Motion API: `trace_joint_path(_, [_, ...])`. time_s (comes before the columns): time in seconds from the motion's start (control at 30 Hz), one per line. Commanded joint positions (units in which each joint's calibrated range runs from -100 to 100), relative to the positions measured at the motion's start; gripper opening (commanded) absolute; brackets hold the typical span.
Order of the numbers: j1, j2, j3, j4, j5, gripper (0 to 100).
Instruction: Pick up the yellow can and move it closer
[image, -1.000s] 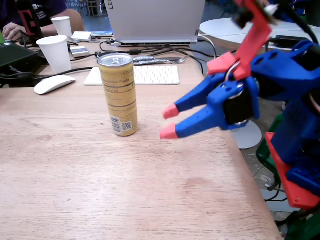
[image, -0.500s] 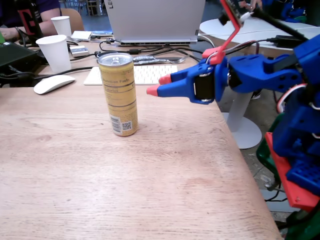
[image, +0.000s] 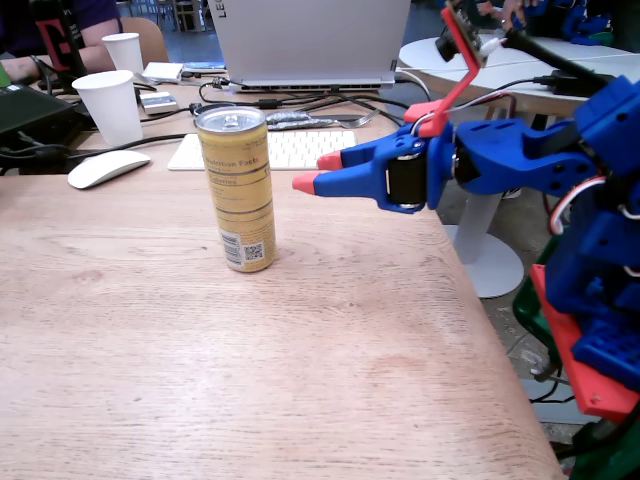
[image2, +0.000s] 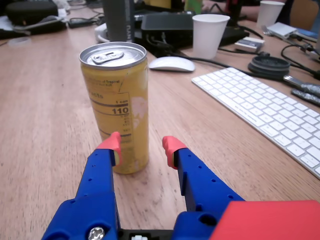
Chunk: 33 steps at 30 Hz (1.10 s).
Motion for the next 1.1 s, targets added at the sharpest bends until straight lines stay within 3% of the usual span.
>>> trace_joint_path(0.0, [-1.5, 0.1, 0.5, -0.9, 0.0, 18])
trace_joint_path(0.3, [-0.8, 0.7, -0.4, -0.8, -0.3, 20])
trace_joint_path(0.5, [-0.5, 1.5, -1.2, -0.2, -0.3, 47])
trace_joint_path(0.67, [-0.2, 11.1, -8.5, -1.1, -0.3, 60])
trace_joint_path(1.07, [-0.2, 19.9, -18.0, -1.3, 0.3, 73])
